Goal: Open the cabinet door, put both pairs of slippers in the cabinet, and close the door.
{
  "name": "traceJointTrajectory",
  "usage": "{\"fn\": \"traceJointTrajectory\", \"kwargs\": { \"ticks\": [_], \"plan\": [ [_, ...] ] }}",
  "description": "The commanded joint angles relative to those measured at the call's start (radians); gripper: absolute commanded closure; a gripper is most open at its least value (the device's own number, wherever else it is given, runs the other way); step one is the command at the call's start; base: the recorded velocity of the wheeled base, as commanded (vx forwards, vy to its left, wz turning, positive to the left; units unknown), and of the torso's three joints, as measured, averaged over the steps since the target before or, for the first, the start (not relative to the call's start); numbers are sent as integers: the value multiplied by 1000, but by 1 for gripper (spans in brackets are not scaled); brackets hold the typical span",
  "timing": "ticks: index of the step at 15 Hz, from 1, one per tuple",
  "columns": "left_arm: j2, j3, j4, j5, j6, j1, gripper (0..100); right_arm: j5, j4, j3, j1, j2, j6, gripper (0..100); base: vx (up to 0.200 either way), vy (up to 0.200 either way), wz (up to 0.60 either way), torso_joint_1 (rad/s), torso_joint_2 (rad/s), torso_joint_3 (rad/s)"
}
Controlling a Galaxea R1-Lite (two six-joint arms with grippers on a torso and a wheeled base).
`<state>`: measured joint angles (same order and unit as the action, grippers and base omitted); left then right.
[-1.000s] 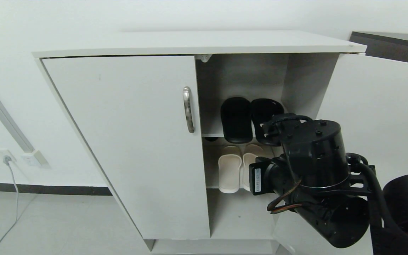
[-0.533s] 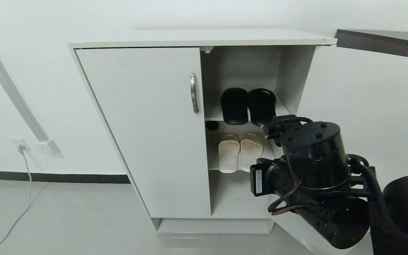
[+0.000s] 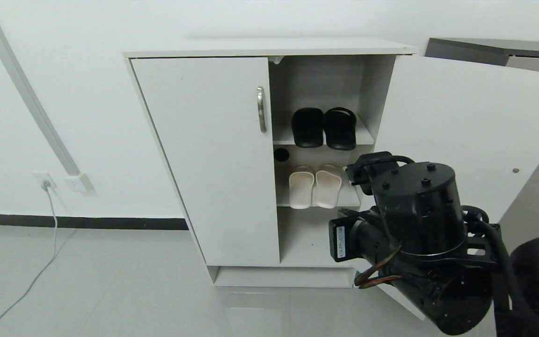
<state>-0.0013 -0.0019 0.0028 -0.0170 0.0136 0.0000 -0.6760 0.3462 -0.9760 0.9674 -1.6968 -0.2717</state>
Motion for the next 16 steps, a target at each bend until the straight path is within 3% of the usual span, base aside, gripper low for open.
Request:
{"fn": "traceJointTrajectory", "kwargs": {
  "ticks": [1, 5, 16],
  "plan": [
    [1, 0, 0, 0, -1, 0, 100, 1, 14, 20, -9, 0, 16, 100, 0, 0, 0, 0, 0, 0],
    [1, 0, 0, 0, 0, 0, 100, 3, 77, 48, -19, -17, 43, 100, 0, 0, 0, 0, 0, 0],
    [1, 0, 0, 0, -1, 0, 100, 4, 82, 56, -21, -23, 45, 100, 0, 0, 0, 0, 0, 0]
  ]
}}
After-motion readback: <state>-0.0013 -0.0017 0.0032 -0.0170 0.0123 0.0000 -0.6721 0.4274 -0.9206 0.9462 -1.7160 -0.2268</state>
